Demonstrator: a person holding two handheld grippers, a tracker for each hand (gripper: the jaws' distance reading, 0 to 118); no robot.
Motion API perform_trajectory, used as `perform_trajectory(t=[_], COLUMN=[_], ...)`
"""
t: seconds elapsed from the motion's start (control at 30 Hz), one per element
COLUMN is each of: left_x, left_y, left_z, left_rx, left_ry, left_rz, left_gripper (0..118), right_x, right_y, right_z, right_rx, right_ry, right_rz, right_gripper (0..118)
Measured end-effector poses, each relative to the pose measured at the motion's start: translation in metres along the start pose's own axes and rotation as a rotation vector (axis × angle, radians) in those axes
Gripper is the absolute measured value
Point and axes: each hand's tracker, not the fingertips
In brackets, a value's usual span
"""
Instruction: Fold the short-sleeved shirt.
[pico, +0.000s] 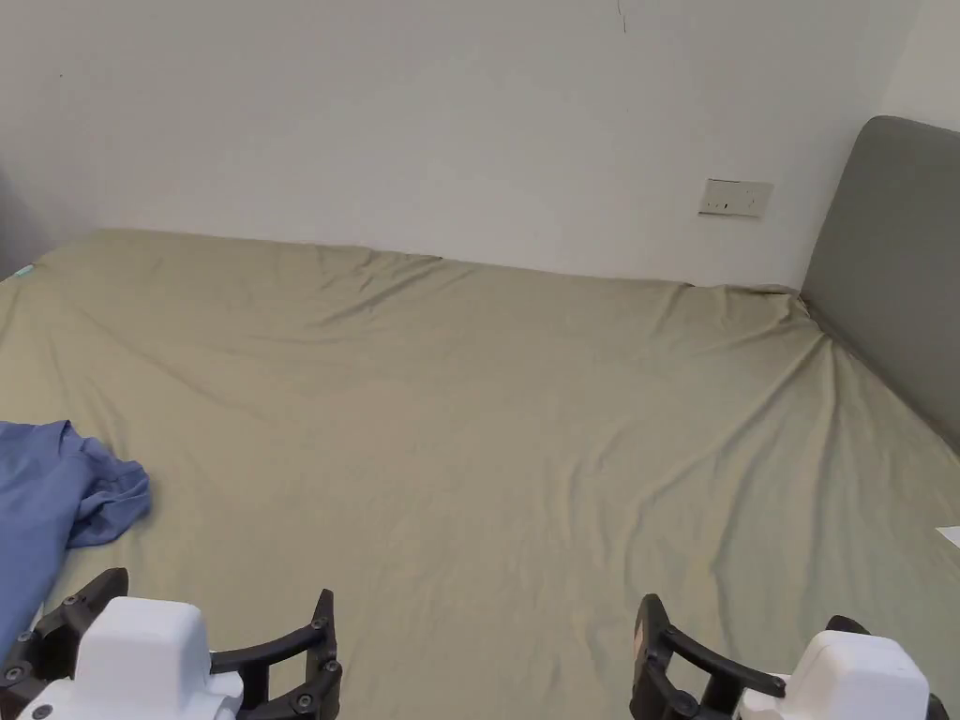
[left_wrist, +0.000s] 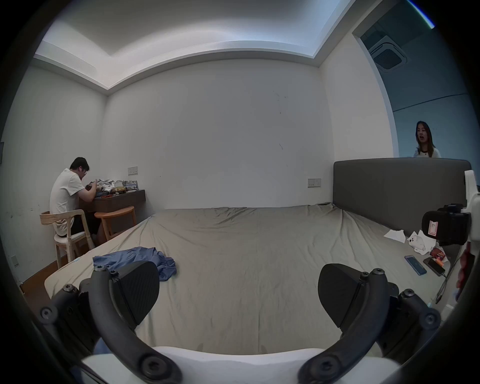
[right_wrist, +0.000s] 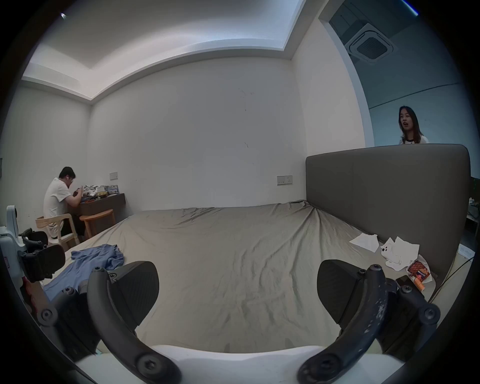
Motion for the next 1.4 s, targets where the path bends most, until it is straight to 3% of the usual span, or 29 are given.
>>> perform_trajectory(t=[0.33,0.87,0.9,0.93,0.97,1.0,1.07,1.13,1.4], left_x=[-0.003,-0.006,-0.007,-0.009,-0.013,-0.017,-0.016,-0.012,-0.018], left_y=[0.002,0.002,0.004,0.007,0.010,0.010,0.005,0.004,0.011], left_z=[0.002,0.005,0.007,0.006,0.004,0.004,0.008,0.009,0.012], left_rx=[0.011,0.024,0.025,0.005,-0.025,-0.044,0.017,0.033,0.015], left_ry=[-0.004,-0.015,-0.037,-0.058,-0.107,-0.176,-0.103,-0.041,-0.057], left_rz=[0.012,0.033,0.060,0.100,0.131,0.146,0.112,0.026,0.064], left_gripper=[118,114,98,76,37,4,0,0,0], right_x=[-0.005,-0.005,-0.004,-0.004,-0.004,-0.004,-0.001,-0.001,0.003], right_y=[0.001,0.002,0.001,0.001,0.002,0.003,0.006,0.007,0.012], right_z=[0.001,0.001,0.003,0.005,0.004,0.001,0.002,0.006,0.007], right_rx=[0.002,0.003,0.009,0.012,0.008,-0.017,-0.014,0.003,-0.010], right_ry=[-0.017,0.000,0.009,0.015,0.026,0.023,0.033,-0.050,-0.006], right_rz=[0.056,0.047,0.044,0.045,0.046,0.065,0.061,0.077,0.071], right_gripper=[118,118,107,83,47,2,1,0,0])
